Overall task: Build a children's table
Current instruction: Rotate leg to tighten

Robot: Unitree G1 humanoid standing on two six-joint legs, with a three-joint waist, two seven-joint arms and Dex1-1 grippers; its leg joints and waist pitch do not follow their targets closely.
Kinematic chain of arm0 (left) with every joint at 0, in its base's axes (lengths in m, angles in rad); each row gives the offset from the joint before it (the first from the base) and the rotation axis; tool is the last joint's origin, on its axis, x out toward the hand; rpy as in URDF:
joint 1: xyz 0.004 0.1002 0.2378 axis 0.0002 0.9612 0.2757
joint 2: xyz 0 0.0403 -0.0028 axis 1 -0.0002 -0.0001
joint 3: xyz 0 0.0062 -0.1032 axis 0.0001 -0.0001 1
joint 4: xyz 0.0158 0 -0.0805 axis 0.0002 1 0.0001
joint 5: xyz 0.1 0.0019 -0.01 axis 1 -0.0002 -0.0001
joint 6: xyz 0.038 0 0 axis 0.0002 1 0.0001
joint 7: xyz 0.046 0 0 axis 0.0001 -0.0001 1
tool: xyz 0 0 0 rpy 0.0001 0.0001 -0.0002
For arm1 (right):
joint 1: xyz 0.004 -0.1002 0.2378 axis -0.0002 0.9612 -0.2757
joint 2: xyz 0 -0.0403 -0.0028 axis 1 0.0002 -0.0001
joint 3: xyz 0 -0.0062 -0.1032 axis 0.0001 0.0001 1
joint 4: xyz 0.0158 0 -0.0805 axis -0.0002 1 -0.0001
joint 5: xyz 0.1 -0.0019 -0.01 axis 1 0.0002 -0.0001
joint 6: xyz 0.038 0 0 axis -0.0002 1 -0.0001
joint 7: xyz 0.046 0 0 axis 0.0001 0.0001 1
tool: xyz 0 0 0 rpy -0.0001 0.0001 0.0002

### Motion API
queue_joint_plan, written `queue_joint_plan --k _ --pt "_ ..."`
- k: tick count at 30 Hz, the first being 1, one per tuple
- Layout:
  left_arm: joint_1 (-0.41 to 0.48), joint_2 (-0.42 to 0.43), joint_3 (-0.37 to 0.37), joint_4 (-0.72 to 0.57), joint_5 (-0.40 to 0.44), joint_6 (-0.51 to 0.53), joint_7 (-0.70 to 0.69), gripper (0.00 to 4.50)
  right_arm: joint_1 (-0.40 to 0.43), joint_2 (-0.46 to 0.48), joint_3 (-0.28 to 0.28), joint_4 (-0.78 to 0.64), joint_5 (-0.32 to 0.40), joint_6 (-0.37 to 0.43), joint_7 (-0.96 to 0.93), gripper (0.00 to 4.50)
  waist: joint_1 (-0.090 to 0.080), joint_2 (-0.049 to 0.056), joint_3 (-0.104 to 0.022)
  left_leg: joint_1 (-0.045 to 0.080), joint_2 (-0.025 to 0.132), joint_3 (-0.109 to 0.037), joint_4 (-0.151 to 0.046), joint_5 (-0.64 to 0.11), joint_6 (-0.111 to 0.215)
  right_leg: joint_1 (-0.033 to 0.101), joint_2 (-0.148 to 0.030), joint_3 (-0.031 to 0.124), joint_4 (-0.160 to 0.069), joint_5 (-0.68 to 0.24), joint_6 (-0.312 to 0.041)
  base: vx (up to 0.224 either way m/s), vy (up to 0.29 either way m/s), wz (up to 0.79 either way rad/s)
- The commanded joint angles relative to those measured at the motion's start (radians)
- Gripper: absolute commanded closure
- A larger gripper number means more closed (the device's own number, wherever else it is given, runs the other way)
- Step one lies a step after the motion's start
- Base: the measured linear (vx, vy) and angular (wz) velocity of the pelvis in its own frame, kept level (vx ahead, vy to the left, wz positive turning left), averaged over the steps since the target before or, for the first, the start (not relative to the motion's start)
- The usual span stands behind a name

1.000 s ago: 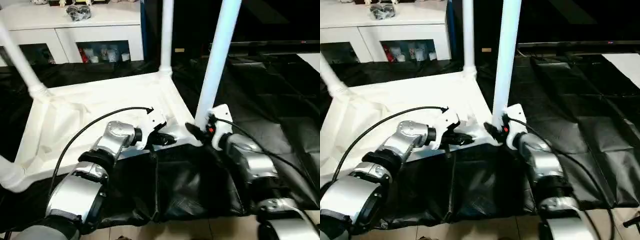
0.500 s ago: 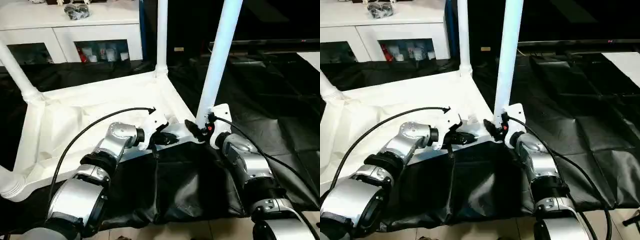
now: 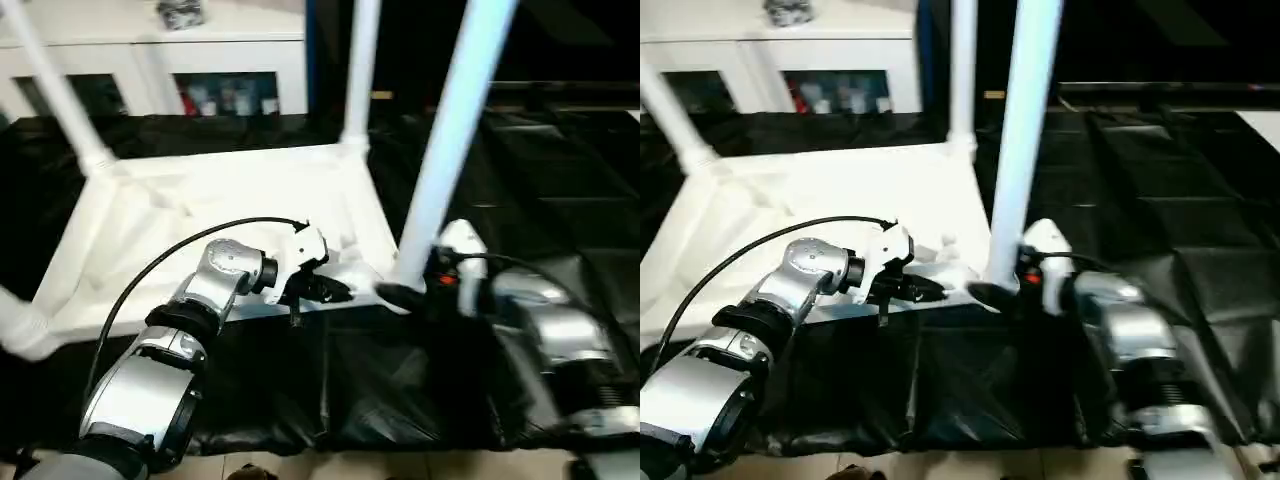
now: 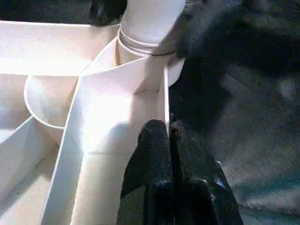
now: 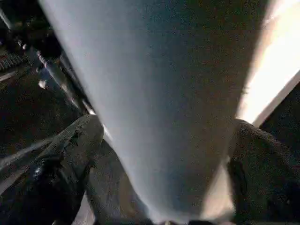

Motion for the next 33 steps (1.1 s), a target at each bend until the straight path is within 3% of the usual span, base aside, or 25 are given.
queue_joint_plan --k 1,9,10,11,13,14,16,21,24,28,30,33 --pt "-0.002 0.012 -0.006 -0.034 -0.015 -0.012 -0.034 4.5 0.02 -0.056 -0.006 -0.006 -0.013 -0.008 0.032 0.03 0.003 -0.016 -0.069 0.015 0.028 -0.008 -0.055 -0.218 0.079 0.057 -0.043 0.041 -0.055 -0.184 -0.262 0.0 0.0 0.0" --pt "0.002 0.018 -0.008 -0.032 -0.02 -0.019 -0.047 4.5 0.074 -0.153 -0.07 -0.056 0.044 0.015 0.089 0.03 0.007 -0.014 -0.069 0.011 0.024 -0.009 -0.05 -0.204 0.102 0.061 -0.041 0.037 -0.059 -0.191 -0.256 0.0 0.0 0.0" --pt "0.003 0.017 -0.006 -0.032 -0.023 -0.017 -0.05 4.5 0.083 -0.159 -0.073 -0.071 0.054 0.024 0.097 0.03 0.009 -0.017 -0.069 0.011 0.025 -0.009 -0.049 -0.205 0.106 0.061 -0.041 0.037 -0.059 -0.192 -0.254 0.0 0.0 0.0" --pt "0.003 0.016 -0.005 -0.033 -0.025 -0.016 -0.053 4.5 0.091 -0.164 -0.074 -0.085 0.062 0.03 0.105 0.03 0.01 -0.012 -0.07 0.012 0.025 -0.01 -0.05 -0.206 0.108 0.061 -0.041 0.037 -0.057 -0.191 -0.256 0.0 0.0 0.0" --pt "0.004 0.011 0.002 -0.03 -0.021 -0.034 -0.011 4.5 0.128 -0.17 -0.065 -0.156 0.085 0.058 0.131 0.03 0.008 -0.021 -0.069 0.009 0.025 -0.01 -0.05 -0.205 0.111 0.062 -0.039 0.035 -0.059 -0.194 -0.251 0.0 0.0 0.0" --pt "0.002 0.008 0.006 -0.028 -0.02 -0.034 0.012 4.5 0.142 -0.17 -0.059 -0.185 0.093 0.069 0.136 0.03 0.011 -0.017 -0.067 0.012 0.026 -0.01 -0.05 -0.214 0.115 0.061 -0.04 0.036 -0.06 -0.209 -0.244 0.0 0.0 0.0" --pt "-0.016 -0.006 0.032 -0.027 -0.046 0.006 0.029 4.07 0.173 -0.164 -0.04 -0.258 0.108 0.101 0.141 0.0 0.013 -0.015 -0.068 0.012 0.027 -0.012 -0.051 -0.214 0.112 0.06 -0.041 0.035 -0.062 -0.224 -0.238 0.0 0.0 0.0" --pt "-0.037 0.004 0.068 -0.065 -0.096 0.076 -0.011 3.68 0.188 -0.145 -0.006 -0.35 0.134 0.147 0.14 0.0 0.014 -0.011 -0.067 0.012 0.028 -0.013 -0.054 -0.23 0.087 0.057 -0.042 0.034 -0.064 -0.251 -0.239 0.0 0.0 0.0" --pt "-0.036 0.015 0.077 -0.084 -0.11 0.093 -0.022 3.4 0.189 -0.141 0.0 -0.369 0.14 0.159 0.141 0.0 0.012 -0.015 -0.064 0.012 0.026 -0.013 -0.056 -0.245 0.078 0.057 -0.042 0.035 -0.066 -0.287 -0.225 0.0 0.0 0.0" --pt "0.017 0.1 0.076 -0.215 -0.134 0.198 -0.092 3.04 0.186 -0.106 0.013 -0.448 0.202 0.239 0.149 0.0 0.004 -0.011 -0.066 0.006 0.029 -0.017 -0.059 -0.213 0.083 0.06 -0.042 0.036 -0.056 -0.243 -0.227 0.0 0.0 0.0" --pt "0.059 0.147 0.071 -0.295 -0.143 0.264 -0.124 2.93 0.186 -0.094 0.021 -0.472 0.224 0.264 0.149 0.0 0.002 -0.003 -0.067 0.013 0.032 -0.016 -0.06 -0.221 0.07 0.056 -0.042 0.037 -0.053 -0.237 -0.24 0.0 0.0 0.0" --pt "0.143 0.224 0.062 -0.439 -0.17 0.381 -0.187 2.68 0.191 -0.071 0.032 -0.49 0.24 0.28 0.138 0.0 -0.001 0.0 -0.068 0.016 0.035 -0.016 -0.063 -0.222 0.057 0.053 -0.04 0.04 -0.049 -0.215 -0.247 0.0 0.0 0.0"
